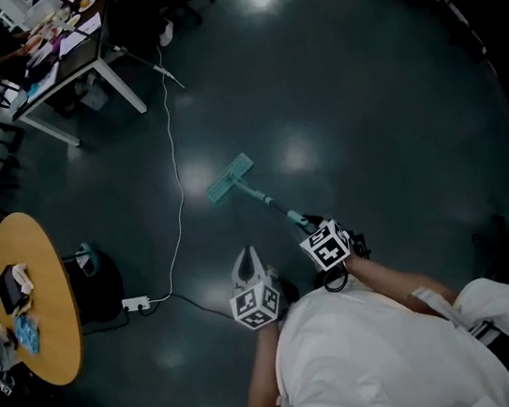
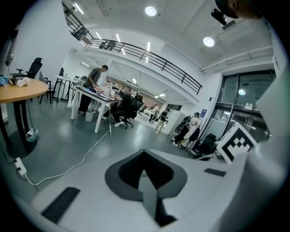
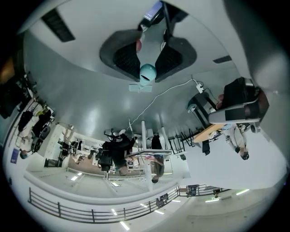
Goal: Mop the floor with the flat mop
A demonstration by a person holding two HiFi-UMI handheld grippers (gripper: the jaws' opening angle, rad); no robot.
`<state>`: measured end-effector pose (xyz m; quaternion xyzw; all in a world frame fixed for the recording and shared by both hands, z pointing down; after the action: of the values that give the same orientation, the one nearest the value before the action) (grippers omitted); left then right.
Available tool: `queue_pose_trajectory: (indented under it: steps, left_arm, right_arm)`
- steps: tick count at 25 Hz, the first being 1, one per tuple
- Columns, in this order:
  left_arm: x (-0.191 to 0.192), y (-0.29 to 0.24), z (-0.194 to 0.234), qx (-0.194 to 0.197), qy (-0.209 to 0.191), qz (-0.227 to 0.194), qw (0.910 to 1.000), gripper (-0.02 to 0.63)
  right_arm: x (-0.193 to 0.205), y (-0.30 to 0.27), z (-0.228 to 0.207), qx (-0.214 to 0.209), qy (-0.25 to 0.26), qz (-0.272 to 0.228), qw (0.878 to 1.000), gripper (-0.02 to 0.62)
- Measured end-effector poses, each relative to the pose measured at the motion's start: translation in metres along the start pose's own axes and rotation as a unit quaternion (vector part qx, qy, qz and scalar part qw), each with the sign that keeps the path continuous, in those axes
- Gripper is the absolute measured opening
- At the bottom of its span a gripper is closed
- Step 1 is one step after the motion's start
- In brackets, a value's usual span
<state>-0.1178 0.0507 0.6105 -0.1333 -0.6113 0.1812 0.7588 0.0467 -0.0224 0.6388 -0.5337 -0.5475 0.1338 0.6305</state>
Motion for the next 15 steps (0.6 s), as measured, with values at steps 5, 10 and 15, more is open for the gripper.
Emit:
queue_pose_trajectory:
  steps: [5,10,15]
  left_arm:
    - [-0.002,0.004,-0.005,-0.003,-0.004,-0.005,1.0,0.006]
    - [-0.003,0.007,-0.008,-0.005,-0.005,-0.007,1.0,0.006]
    - [0.003,0.009,-0.01,-0.007,-0.002,-0.004,1.0,0.006]
  right_arm:
    - [0.004,0.0,0.001,-0.002,0.004,-0.001,1.0,0.109]
    - [0.008,0.0,-0.004,0.001,0.002,-0.001,1.0,0.109]
    - [0.01,-0.001,-0.005,0.001,0.004,-0.001,1.0,0.109]
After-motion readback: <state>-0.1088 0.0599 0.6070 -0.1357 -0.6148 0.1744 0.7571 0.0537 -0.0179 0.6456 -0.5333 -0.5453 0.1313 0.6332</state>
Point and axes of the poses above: the fingertips, and each gripper's own axes: y backward along the fingers, z to its left, x out of its underside, the point moved 4 cm from there along y, backward along the fingers, and after that the axes turned 13 degrees about -y, right-handed, at the moved point
